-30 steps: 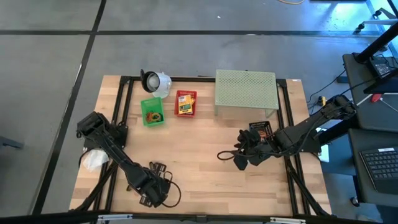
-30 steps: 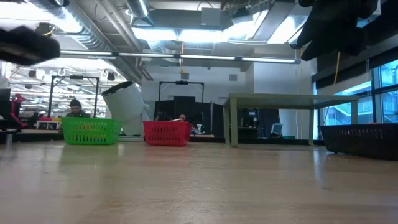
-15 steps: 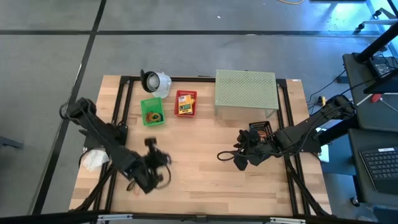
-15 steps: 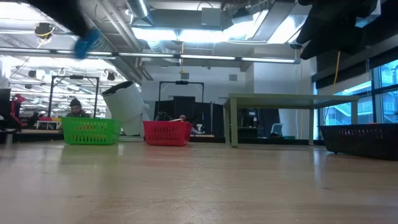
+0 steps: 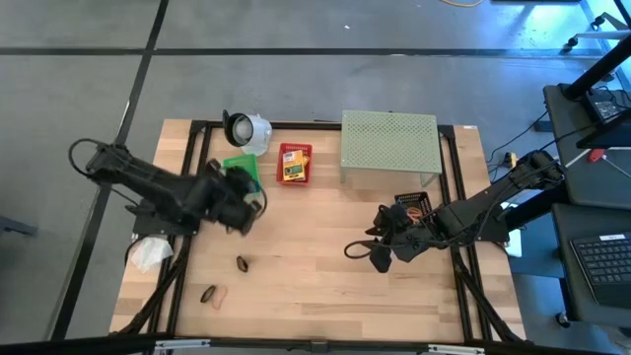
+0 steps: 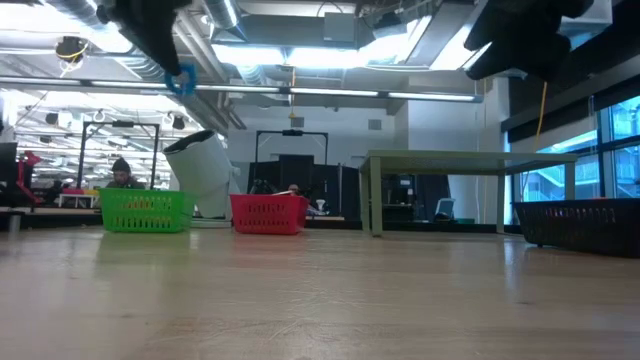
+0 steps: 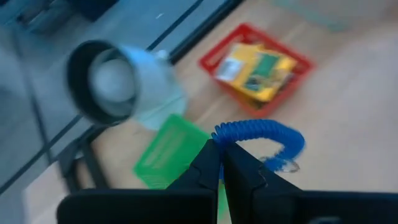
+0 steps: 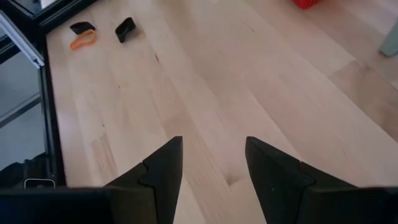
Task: Pick & Place Office Desk Supplies
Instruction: Put the blue spring keychain into the green basket
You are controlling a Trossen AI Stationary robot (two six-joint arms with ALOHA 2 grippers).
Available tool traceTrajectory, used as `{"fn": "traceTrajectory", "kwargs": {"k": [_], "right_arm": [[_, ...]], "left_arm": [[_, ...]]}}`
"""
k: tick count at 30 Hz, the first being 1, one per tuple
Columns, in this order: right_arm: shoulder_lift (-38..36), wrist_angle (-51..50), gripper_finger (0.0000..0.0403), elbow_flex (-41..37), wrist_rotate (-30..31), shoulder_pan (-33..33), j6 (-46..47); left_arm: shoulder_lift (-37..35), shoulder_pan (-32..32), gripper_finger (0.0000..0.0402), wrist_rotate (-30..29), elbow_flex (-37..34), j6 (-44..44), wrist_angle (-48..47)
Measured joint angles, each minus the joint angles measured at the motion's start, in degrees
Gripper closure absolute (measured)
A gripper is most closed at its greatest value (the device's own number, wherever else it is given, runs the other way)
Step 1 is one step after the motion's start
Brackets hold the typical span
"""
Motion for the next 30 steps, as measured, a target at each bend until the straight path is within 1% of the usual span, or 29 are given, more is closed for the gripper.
{"fn": "traceTrajectory", "kwargs": {"k": [4,7,10,12,15,17,20,25,30], "right_arm": [[0.0,0.5,0.0227,0.0,0.0,0.0,-0.5],[0.0,0.5,0.0227,0.0,0.3,0.0,-0.9],[0.0,0.5,0.0227,0.0,0.9,0.0,-1.2],[0.0,0.5,0.0227,0.0,0.9,0.0,-1.3],[0.0,0.5,0.0227,0.0,1.0,0.0,-1.3],[0.0,0.5,0.0227,0.0,1.0,0.0,-1.3],[0.0,0.5,0.0227,0.0,1.1,0.0,-1.7],[0.0,0.7,0.0227,0.0,1.9,0.0,-1.9],[0.0,1.8,0.0227,0.0,2.6,0.0,-2.0]], "left_arm": [[-1.8,9.1,0.0399,3.2,-1.2,4.1,-0.8],[-3.5,15.2,0.04,5.1,-5.8,7.7,4.7],[-5.4,20.8,0.04,9.5,-12.2,13.8,14.2],[-6.4,23.9,0.04,11.3,-15.8,16.8,19.0],[-7.7,28.7,0.04,12.2,-19.8,17.9,19.8],[-8.1,31.6,0.04,15.1,-22.1,18.0,19.8],[-8.2,33.7,0.04,20.0,-25.4,19.0,20.0],[-8.2,33.7,0.04,20.0,-28.6,20.7,24.8],[-8.2,35.0,0.04,21.3,-28.9,24.2,28.7]]}}
